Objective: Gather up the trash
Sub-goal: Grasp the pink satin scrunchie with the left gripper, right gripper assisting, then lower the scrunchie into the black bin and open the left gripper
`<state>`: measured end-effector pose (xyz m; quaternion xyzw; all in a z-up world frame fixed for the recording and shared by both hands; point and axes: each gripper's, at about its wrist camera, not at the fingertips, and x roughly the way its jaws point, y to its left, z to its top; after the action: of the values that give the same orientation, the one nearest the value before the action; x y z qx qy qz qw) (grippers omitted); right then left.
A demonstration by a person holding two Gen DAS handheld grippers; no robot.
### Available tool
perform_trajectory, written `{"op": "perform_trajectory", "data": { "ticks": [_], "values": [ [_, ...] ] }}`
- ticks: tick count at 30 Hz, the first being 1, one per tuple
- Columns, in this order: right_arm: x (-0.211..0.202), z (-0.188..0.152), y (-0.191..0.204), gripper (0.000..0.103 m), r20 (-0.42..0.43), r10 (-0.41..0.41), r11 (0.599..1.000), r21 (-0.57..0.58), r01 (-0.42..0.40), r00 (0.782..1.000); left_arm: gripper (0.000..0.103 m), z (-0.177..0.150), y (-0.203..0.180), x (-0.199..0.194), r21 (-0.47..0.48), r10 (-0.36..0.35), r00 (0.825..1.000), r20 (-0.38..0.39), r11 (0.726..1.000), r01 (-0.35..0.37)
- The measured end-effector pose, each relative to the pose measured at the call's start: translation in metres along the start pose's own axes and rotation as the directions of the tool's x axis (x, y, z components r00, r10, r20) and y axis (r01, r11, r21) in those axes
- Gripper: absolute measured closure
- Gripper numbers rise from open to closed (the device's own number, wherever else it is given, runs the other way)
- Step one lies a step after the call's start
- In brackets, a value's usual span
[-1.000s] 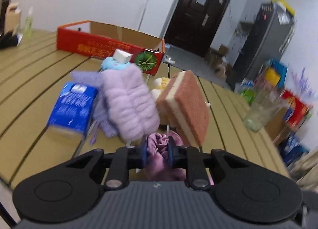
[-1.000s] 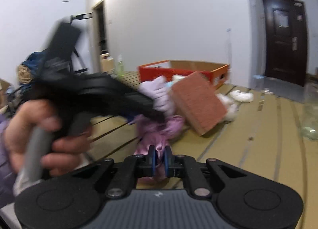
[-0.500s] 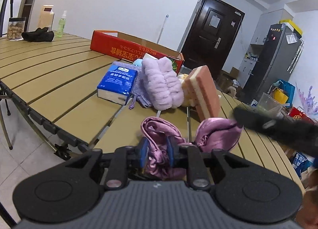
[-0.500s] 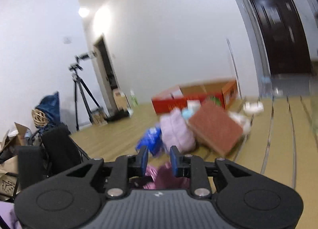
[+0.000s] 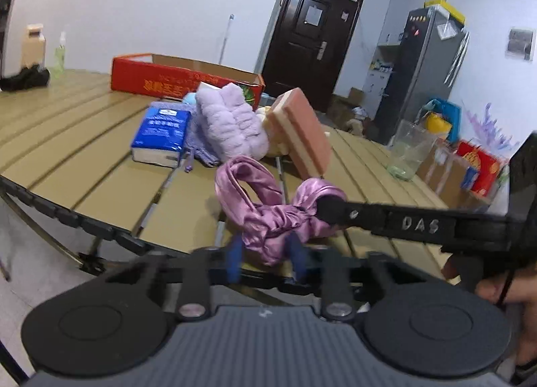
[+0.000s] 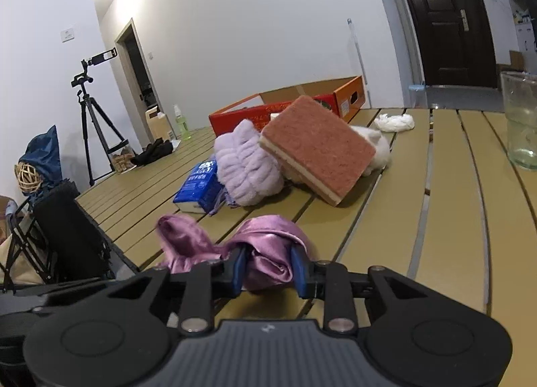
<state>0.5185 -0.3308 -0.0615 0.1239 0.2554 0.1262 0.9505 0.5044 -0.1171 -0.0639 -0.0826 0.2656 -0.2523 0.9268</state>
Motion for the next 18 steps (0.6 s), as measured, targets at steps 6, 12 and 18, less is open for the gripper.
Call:
{"op": "perform_trajectory", "data": {
  "ticks": [6,12,18],
  "values": [
    [-0.003,0.002,0.01,0.092,0.007,0.0,1.0,-0.015,0.0,1.0,0.091,0.003,0.002,-0.004,-0.018,-0.007,1.0,0.017,1.0,0.007],
    [-0.009,0.003,0.043,0.095,0.029,0.08,0.994,-0.071,-0.078,0.996,0.092,0.006,0.013,-0.041,-0.021,0.048,0.995,0.085,0.999,-0.046],
    [-0.015,-0.017,0.105,0.095,-0.003,0.191,0.962,-0.198,-0.188,0.981,0.092,-0.019,0.047,-0.101,-0.1,0.121,0.987,0.105,0.989,-0.11]
  ]
}}
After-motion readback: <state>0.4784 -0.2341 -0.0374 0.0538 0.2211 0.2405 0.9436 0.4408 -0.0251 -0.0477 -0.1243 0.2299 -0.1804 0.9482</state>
